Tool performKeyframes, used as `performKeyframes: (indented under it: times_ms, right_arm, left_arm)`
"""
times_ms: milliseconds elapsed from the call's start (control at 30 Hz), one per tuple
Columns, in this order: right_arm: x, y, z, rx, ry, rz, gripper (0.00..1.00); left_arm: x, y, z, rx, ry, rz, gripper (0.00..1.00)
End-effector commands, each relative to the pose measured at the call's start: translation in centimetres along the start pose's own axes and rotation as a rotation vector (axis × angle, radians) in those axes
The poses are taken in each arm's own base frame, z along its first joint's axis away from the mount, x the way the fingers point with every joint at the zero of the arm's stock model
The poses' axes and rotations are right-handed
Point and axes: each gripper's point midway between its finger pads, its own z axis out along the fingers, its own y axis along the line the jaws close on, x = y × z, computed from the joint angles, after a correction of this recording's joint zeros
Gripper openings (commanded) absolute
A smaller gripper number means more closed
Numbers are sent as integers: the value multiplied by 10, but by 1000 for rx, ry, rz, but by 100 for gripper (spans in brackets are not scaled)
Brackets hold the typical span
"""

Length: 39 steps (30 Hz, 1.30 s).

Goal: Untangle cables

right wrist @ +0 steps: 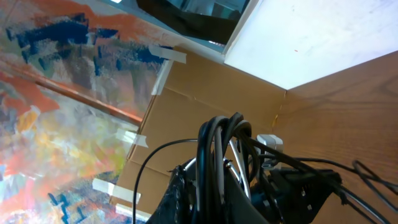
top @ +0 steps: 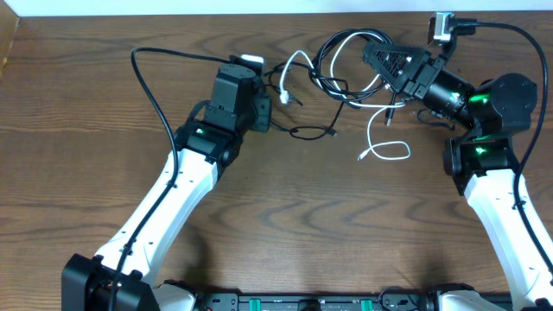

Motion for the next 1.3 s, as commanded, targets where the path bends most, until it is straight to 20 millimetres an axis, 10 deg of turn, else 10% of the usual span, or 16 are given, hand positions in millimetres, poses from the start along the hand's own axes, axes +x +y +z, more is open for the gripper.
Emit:
performKeyframes:
  times_ms: [0, 733, 833, 1033, 1100, 1267]
  right_arm:
    - [-8, 14, -3, -18, -37, -49, 1]
    - [-23, 10, -14, 3, -84, -79, 1]
    - [-23, 10, -14, 3, -84, -79, 1]
    - [-26, 9, -14, 10, -103, -99, 1]
    - [-30, 8, -16, 14, -121, -104, 1]
    - [-39, 5, -23, 30, -150, -123, 1]
  left_arm:
    - [-4, 24, -7, -133, -19, -46, 7]
    - [16, 112, -46, -690, 42, 34, 7]
    - [21, 95, -34, -567, 67, 21, 8]
    - [33, 12, -8, -54, 142, 22, 60]
    - [35, -40, -14, 259, 153, 103, 96]
    - [39, -114, -55, 772, 119, 242, 99]
